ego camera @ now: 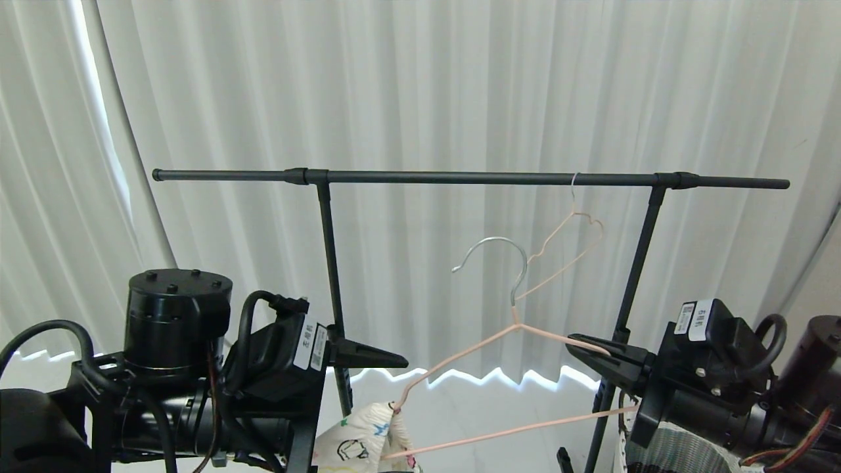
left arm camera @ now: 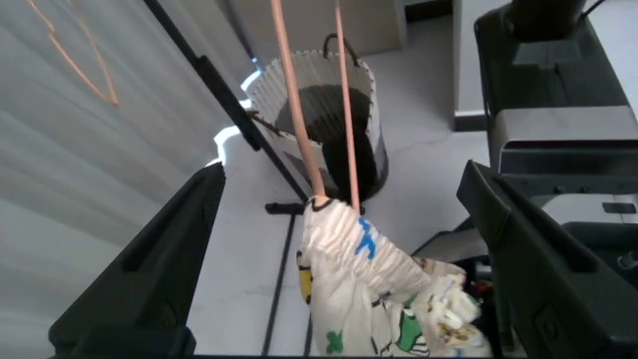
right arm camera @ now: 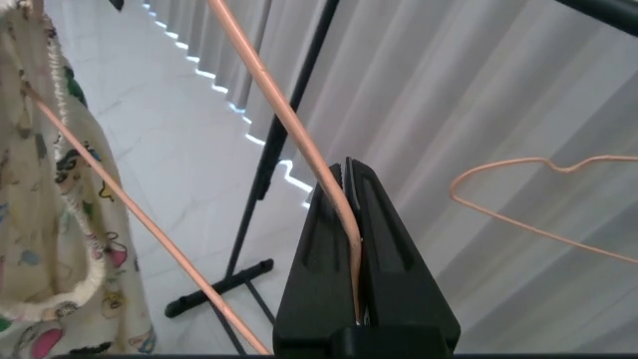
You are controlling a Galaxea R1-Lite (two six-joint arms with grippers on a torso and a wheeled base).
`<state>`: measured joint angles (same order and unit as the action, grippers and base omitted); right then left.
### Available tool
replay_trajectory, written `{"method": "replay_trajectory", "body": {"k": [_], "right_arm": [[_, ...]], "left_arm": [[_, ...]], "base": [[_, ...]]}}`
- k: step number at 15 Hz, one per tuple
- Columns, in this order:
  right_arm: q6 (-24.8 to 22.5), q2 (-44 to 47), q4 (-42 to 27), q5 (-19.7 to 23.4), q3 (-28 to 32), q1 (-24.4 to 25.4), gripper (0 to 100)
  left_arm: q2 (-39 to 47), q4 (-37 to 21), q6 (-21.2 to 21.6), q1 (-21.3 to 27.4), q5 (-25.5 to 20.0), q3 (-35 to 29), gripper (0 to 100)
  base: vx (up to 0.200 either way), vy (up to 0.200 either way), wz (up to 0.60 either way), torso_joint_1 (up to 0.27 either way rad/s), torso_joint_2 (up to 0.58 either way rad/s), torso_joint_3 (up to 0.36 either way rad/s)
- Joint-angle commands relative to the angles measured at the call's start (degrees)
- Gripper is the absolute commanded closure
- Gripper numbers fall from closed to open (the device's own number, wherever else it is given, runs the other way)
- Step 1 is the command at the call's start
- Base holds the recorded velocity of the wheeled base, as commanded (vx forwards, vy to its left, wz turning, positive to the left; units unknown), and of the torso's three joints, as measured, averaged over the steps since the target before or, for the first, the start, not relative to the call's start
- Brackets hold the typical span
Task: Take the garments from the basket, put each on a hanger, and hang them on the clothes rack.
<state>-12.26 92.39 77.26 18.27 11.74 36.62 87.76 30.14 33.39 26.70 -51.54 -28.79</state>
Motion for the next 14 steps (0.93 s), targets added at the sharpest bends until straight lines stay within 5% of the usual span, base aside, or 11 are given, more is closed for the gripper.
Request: {"method": "replay_trajectory", "body": {"k": [1, 10, 11, 14], "right_arm": [[0.0, 0.2, 0.0, 0.0, -0.1, 0.4, 100], [-1.3, 0.1, 0.0, -0.1, -0.1, 2.4, 100], [-1.3, 0.1, 0.0, -0.1, -0.1, 2.5, 100], [-1.3, 0.0, 0.0, -0.1, -0.1, 2.7, 100]], "left_arm": [[1.5, 0.0, 0.0, 0.1, 0.0, 0.3, 0], [4.8, 0.1, 1.1, 0.0, 0.0, 1.6, 0], [4.9, 0.0, 2.3, 0.0, 0.0, 1.9, 100], [4.9, 0.0, 2.7, 0.0, 0.1, 2.2, 100]], "base": [[0.000, 0.000, 0.00, 0.000, 0.00, 0.000], [0.000, 0.000, 0.00, 0.000, 0.00, 0.000], [0.000, 0.000, 0.00, 0.000, 0.00, 0.000], [0.000, 0.000, 0.00, 0.000, 0.00, 0.000]]}}
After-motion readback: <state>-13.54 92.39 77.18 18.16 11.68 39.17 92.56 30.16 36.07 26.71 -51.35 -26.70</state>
